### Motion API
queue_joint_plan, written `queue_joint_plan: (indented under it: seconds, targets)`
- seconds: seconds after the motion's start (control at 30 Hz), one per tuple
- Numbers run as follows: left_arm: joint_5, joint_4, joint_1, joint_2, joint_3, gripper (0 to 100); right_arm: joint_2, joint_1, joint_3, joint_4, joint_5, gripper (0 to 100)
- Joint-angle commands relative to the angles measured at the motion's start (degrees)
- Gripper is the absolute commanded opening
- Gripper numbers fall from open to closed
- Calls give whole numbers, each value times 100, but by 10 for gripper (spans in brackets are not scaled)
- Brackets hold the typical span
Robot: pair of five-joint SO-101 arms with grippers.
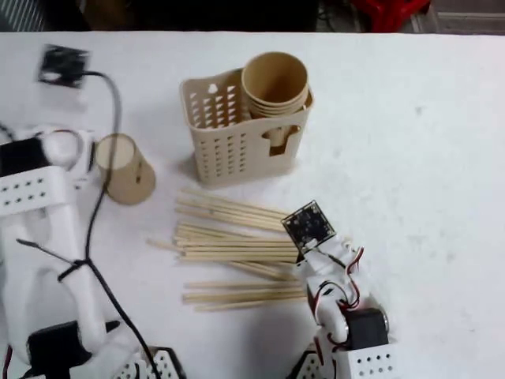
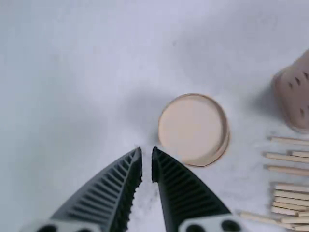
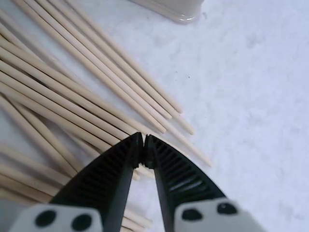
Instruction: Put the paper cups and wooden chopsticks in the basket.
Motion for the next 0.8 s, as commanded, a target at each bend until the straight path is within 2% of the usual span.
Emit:
queue_joint_plan:
  seconds: [0.0, 0.13, 0.33, 0.47, 0.6, 0.77]
  targets:
    - [360, -642, 277, -198, 211, 58, -40, 13, -18, -119, 62, 17]
    - [158, -1697, 119, -189, 1160, 58, -40, 13, -18, -119, 62, 17]
    - [-132, -2462, -541, -189, 1996, 57, -40, 13, -18, -119, 62, 17]
    - [-440, -2488, -875, -189, 2224, 56, -40, 13, -18, -119, 62, 17]
    - [-404, -2444, -1165, -251, 2040, 55, -40, 13, -18, -119, 62, 17]
    - [-325, -1679, -963, -251, 1169, 57, -40, 13, -18, -119, 62, 17]
